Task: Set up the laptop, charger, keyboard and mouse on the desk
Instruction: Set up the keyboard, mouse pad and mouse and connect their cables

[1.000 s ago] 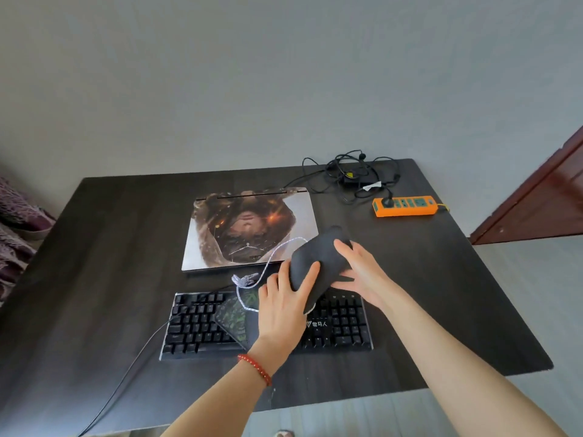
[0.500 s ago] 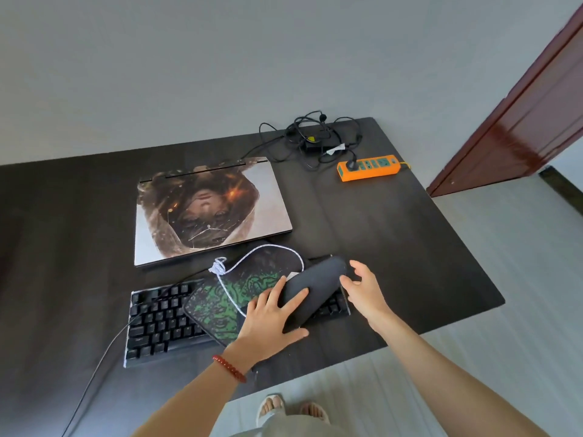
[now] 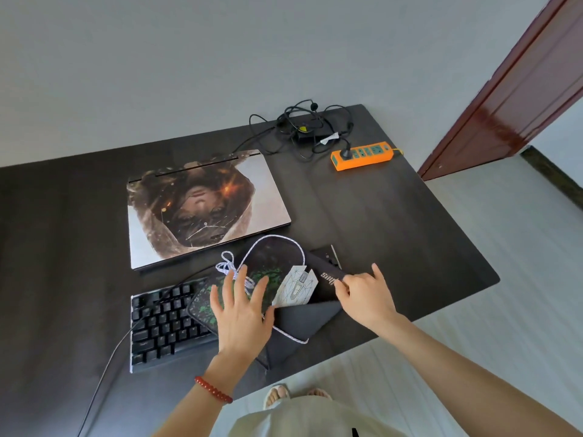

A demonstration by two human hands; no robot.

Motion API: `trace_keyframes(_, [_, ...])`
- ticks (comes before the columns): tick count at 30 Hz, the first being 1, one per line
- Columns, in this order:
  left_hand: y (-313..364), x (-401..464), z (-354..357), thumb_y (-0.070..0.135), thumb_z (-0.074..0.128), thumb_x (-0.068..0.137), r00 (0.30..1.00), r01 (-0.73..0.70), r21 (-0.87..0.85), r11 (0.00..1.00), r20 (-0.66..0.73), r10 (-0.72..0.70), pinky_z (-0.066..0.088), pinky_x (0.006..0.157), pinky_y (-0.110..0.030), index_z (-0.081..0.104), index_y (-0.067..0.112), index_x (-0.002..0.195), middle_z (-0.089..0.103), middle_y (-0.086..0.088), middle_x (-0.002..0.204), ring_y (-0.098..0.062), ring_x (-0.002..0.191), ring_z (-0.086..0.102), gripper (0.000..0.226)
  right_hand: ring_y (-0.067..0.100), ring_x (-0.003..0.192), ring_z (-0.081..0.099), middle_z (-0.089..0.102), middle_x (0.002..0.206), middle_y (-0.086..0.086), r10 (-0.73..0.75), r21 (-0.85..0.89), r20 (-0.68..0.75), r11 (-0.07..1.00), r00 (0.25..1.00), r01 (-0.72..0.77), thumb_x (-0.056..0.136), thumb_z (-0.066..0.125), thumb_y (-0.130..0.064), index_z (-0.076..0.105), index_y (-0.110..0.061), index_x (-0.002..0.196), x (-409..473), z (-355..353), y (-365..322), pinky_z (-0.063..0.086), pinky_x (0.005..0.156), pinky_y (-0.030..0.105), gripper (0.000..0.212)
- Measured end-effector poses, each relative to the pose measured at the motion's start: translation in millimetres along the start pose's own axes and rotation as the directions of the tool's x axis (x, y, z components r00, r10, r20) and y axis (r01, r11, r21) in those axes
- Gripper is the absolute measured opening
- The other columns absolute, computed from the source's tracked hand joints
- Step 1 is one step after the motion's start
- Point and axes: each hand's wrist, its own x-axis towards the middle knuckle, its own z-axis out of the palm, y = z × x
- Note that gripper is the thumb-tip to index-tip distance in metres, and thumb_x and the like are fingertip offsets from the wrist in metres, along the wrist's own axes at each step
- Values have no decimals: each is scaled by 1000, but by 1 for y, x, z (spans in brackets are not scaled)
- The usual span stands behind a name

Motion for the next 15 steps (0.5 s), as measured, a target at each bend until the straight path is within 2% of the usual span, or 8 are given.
trace_keyframes(2, [-6, 2, 3, 36, 62, 81, 975, 98, -16, 995, 201, -92, 24, 106, -56, 43, 22, 134, 27, -17, 149, -39, 136, 21, 57, 28, 98, 62, 71, 96, 7, 83, 155, 88, 983, 993, -95, 94, 36, -37, 59, -14, 108, -4, -1, -11, 41, 93, 35, 36])
trace_keyframes(3, [-8, 2, 6, 36, 57, 85, 963, 127, -55, 990, 245, -110, 25, 107, -53, 37, 23, 137, 21, -14, 151, -36, 137, 18, 58, 30, 105, 59, 69, 105, 7, 118, 248, 136, 957, 984, -149, 93, 38, -41, 53, -14, 119, -3, -1, -22, 43, 87, 37, 40])
trace_keyframes(6, [-9, 2, 5, 14, 56, 85, 975, 147, -295, 944, 203, -89, 40, 97, -44, 38, 19, 136, 25, -13, 146, -34, 123, 36, 55, 35, 124, 46, 49, 135, 15, 163, 361, 369, 882, 915, -303, 87, 41, -56, 26, -8, 139, 14, 8, -59, 39, 96, 42, 72])
trace_keyframes(8, [-5, 1, -1, -4, 51, 82, 982, 153, -490, 858, 169, -78, 47, 80, -34, 39, 16, 134, 26, -15, 144, -27, 102, 50, 57, 38, 129, 37, 29, 147, 18, 237, 387, 466, 812, 852, -437, 80, 47, -65, 8, -8, 145, 21, 19, -81, 35, 101, 43, 94])
trace_keyframes(10, [-3, -1, -7, -11, 47, 82, 986, 166, -600, 783, 112, -123, 47, 78, -29, 38, 13, 134, 26, -15, 142, -16, 100, 48, 59, 39, 127, 37, 22, 146, 19, 311, 381, 446, 783, 839, -493, 76, 55, -64, 1, -10, 146, 22, 28, -95, 38, 97, 43, 103])
trace_keyframes(12, [-2, -4, -11, -11, 48, 83, 972, 220, -678, 701, 89, -219, 47, 85, -26, 38, 11, 134, 31, -14, 140, -18, 106, 51, 57, 39, 122, 41, 25, 141, 18, 340, 395, 419, 767, 842, -506, 75, 62, -53, 0, -14, 145, 24, 33, -100, 41, 92, 41, 101])
trace_keyframes(13, [-3, -4, -13, -10, 50, 83, 961, 247, -708, 661, 91, -262, 48, 81, -20, 39, 12, 133, 34, -12, 137, -20, 98, 56, 56, 39, 120, 41, 25, 140, 18, 328, 423, 429, 750, 842, -508, 75, 64, -47, 1, -16, 145, 26, 33, -100, 41, 92, 41, 99])
trace_keyframes(15, [-5, -3, -18, -5, 54, 83, 940, 301, -744, 596, 127, -316, 45, 66, -11, 38, 16, 134, 39, -6, 128, -11, 76, 58, 57, 40, 123, 39, 26, 138, 19, 285, 484, 427, 730, 858, -483, 73, 64, -37, 2, -20, 145, 33, 27, -93, 38, 97, 41, 97])
